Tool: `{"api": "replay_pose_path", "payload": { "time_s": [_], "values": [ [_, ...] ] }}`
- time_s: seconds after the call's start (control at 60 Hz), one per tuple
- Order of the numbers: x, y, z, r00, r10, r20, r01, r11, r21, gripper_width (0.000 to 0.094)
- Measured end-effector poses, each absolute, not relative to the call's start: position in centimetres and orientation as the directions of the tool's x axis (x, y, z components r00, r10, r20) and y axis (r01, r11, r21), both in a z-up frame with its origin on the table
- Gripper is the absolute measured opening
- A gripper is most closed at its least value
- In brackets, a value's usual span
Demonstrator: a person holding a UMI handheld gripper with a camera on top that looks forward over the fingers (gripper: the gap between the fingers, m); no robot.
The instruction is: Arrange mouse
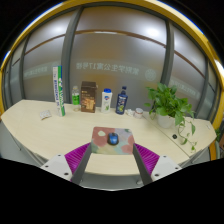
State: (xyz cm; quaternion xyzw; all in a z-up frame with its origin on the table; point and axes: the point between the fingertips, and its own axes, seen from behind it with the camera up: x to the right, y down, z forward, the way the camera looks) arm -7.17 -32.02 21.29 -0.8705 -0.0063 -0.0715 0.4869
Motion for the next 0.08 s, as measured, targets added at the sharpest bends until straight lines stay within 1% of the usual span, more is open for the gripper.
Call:
{"api": "replay_pose_path", "payload": {
  "time_s": [0.083],
  "values": [
    [-7.46,-32.48,21.50,0.990,-0.050,0.129,0.084,-0.523,-0.848,0.0851]
  ]
}}
